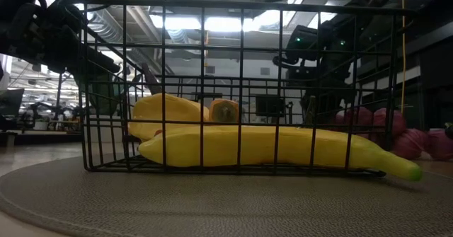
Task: Build produce basket
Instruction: Put the green cucumber into the black wire basket
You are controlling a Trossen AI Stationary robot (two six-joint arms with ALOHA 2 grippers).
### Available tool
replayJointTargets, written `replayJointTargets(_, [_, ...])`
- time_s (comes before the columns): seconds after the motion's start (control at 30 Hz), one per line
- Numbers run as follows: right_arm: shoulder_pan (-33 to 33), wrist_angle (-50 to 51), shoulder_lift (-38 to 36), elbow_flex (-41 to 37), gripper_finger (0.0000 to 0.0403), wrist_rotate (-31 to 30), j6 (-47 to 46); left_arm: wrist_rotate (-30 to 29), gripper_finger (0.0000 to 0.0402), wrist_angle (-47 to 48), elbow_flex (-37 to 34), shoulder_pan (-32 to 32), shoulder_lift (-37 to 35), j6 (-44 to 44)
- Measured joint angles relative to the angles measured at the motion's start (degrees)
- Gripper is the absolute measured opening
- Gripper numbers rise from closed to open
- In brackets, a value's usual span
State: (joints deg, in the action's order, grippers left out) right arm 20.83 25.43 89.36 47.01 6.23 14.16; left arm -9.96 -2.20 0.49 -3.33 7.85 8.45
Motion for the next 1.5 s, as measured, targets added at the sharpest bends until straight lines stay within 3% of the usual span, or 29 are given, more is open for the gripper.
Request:
replayJointTargets(0.2, [-1.09, 0.12, 0.00, -0.24, 0.0225, -0.88, -4.62, -0.01, 0.0121, 0.00, 0.00, 0.00, 0.00, 0.00])
replayJointTargets(0.6, [-1.13, 4.79, -1.02, 0.64, 0.0225, -19.17, 1.66, 0.01, 0.0121, 0.00, 0.00, -0.01, -0.01, -0.01])
replayJointTargets(0.7, [-0.97, 8.17, -1.78, 1.76, 0.0225, -20.93, 1.52, 0.01, 0.0121, 0.00, 0.00, 0.00, 0.00, -0.01])
replayJointTargets(0.9, [-1.13, 8.39, -2.41, 3.64, 0.0225, -14.73, 2.29, -0.01, 0.0121, 0.00, 0.00, 0.00, 0.00, 0.00])
replayJointTargets(1.1, [-1.15, 10.66, -2.45, 3.71, 0.0225, -4.89, 11.89, 0.00, 0.0121, 0.00, 0.00, -0.01, -0.02, 0.00])
replayJointTargets(1.33, [-1.33, 12.66, -2.45, 3.71, 0.0225, 1.38, 14.18, 0.01, 0.0121, 0.00, 0.00, 0.00, 0.00, 0.00])
replayJointTargets(1.5, [-2.48, 11.56, -2.45, 2.19, 0.0225, 1.80, 14.86, 0.00, 0.0121, 0.00, 0.00, -0.01, 0.00, 0.00])
